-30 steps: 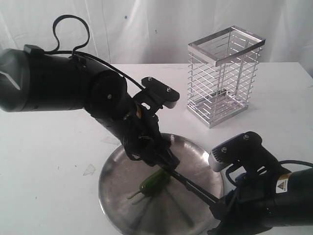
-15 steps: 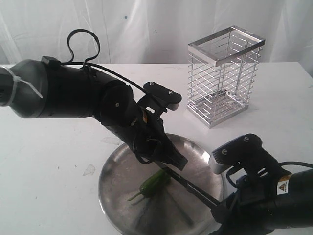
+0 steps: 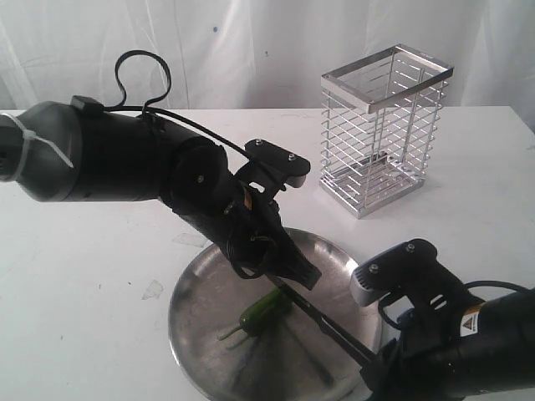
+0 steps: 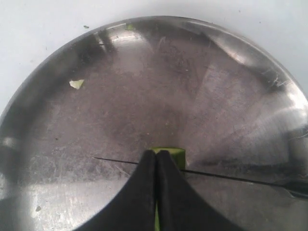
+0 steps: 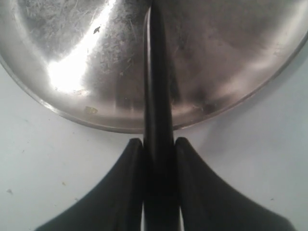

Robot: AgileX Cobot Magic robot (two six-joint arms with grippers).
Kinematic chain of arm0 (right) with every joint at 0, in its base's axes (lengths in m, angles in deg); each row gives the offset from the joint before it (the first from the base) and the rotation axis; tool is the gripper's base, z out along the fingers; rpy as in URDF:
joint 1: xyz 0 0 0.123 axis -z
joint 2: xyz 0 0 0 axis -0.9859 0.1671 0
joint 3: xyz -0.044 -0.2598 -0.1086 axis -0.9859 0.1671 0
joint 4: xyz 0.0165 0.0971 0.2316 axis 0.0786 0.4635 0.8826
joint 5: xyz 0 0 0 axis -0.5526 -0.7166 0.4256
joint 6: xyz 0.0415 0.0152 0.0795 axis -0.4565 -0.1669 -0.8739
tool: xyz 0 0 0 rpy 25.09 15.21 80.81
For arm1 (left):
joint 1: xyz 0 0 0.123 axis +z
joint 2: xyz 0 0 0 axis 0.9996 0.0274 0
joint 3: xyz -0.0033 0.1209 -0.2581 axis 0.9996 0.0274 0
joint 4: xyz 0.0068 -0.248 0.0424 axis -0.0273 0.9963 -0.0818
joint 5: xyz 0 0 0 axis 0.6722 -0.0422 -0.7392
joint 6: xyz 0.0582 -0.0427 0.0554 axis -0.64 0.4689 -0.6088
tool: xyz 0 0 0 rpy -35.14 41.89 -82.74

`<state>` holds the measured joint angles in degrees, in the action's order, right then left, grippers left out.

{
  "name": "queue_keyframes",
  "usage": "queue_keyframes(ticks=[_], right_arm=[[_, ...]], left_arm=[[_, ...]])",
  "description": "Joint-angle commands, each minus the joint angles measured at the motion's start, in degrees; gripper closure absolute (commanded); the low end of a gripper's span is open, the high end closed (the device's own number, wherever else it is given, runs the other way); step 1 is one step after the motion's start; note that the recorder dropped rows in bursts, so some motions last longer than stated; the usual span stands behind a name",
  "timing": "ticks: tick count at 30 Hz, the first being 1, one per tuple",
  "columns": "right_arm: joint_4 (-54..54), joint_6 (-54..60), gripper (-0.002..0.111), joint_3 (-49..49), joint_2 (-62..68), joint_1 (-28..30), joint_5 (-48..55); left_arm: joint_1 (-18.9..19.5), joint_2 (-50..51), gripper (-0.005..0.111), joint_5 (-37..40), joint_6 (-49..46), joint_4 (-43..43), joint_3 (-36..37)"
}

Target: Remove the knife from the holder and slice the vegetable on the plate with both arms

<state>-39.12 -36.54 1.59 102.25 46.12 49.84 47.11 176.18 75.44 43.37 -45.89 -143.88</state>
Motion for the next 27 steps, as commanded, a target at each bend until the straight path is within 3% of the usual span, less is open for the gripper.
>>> queue_keyframes(ticks=[1,27], right_arm=[[0.35,0.29,0.108,-0.33,0.11,-0.02,-0.02],[0.52,0.29,0.108,-0.33,0.11,-0.02,-0.52]], left_arm=[[0.04,-0.12,0.107,0.35,0.57,0.97,0.12],[0.04,1.52,0.107,0.24,-3.13,4.13,0.12]])
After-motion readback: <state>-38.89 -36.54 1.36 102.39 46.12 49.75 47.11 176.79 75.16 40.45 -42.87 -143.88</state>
